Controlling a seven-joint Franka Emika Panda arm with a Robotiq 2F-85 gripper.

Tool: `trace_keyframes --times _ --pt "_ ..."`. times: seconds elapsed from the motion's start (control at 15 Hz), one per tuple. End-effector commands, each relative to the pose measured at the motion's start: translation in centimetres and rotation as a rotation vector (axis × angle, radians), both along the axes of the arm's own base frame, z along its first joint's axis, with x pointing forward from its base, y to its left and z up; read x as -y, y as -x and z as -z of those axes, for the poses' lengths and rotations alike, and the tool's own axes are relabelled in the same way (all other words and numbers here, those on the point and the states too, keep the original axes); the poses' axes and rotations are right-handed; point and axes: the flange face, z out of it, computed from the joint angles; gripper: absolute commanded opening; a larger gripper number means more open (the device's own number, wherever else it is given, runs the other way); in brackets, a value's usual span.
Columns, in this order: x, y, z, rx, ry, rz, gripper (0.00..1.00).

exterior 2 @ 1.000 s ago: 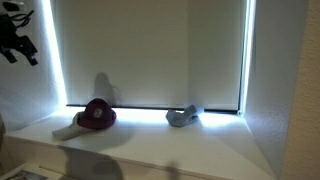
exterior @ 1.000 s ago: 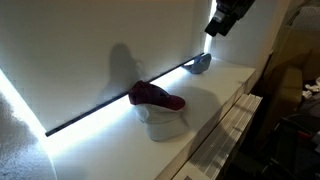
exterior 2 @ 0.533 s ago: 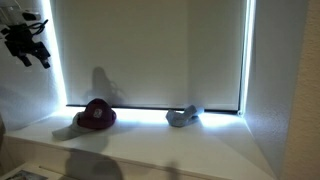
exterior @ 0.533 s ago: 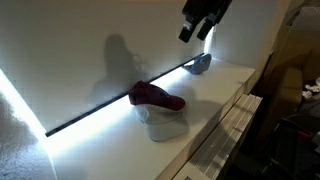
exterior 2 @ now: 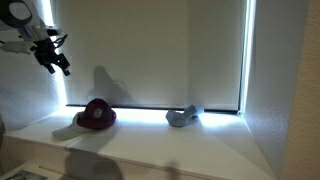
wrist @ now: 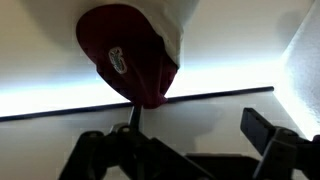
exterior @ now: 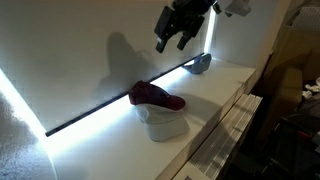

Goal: Move the red cap to the right side of the windowsill

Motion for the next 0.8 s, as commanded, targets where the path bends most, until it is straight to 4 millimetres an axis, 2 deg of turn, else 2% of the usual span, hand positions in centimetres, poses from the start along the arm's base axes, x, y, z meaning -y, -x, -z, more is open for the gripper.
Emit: trace_keyframes --times 0.0,0.2,0.33,0.4,0.6,0.73 --pt "0.3 -2.1 3.2 -0.003 -0.01 0.059 1.0" --pt "0.7 -0.9 6.3 -0.061 -0.01 0.072 1.0" --pt "1.1 1.1 7.0 -0.104 -0.008 0.056 1.0" --pt "0.6 -0.9 6.6 -0.09 -0.009 0.065 1.0" --pt "0.5 0.4 7.2 -0.109 -0.008 0.061 1.0" --pt "0.1 -1.0 7.0 -0.036 -0.045 0.076 1.0"
